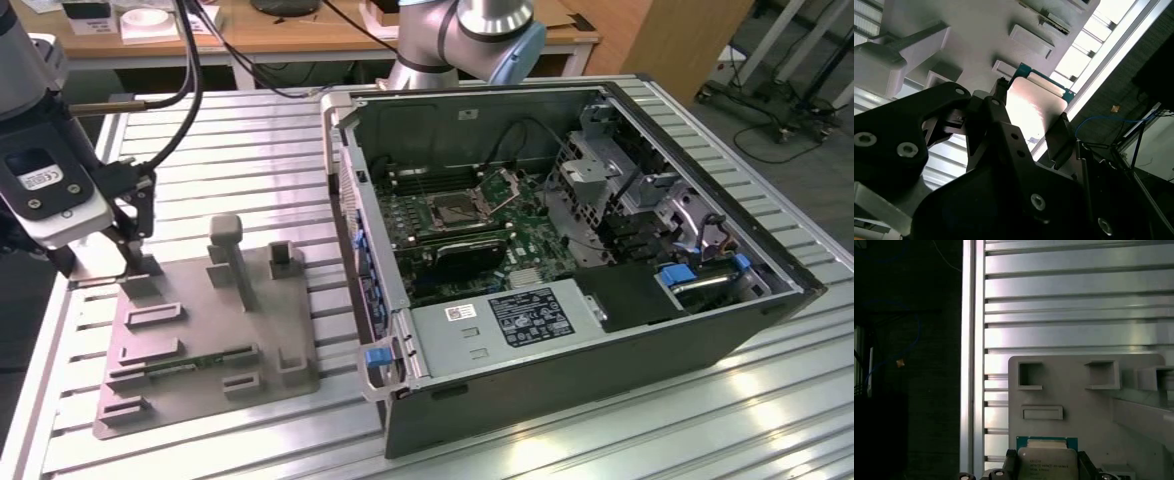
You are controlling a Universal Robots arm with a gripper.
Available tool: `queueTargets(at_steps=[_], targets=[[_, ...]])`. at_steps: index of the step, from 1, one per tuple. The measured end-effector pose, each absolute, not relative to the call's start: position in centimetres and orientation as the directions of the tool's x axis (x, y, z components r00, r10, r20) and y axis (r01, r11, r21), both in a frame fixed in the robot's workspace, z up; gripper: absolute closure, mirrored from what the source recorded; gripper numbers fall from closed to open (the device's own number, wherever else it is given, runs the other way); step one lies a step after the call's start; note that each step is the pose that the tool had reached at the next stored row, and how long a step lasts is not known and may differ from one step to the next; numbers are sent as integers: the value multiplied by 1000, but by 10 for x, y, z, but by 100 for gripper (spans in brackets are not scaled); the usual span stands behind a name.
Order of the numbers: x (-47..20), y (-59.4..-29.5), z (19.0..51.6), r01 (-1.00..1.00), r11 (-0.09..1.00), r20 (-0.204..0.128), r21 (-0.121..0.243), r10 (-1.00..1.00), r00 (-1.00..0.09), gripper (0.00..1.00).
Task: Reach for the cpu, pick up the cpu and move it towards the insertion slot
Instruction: 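Pick up the cpu and move it towards the insertion slot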
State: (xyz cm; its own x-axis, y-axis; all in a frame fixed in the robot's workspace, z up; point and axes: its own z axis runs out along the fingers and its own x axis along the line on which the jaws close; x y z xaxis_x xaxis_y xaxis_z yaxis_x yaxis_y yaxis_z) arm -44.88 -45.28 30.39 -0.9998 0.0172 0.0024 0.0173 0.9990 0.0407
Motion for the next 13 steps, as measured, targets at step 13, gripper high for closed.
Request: queueTargets(at_steps=[13], targets=[[-449,-453,308,18,999,3,40,17,-1000,45]])
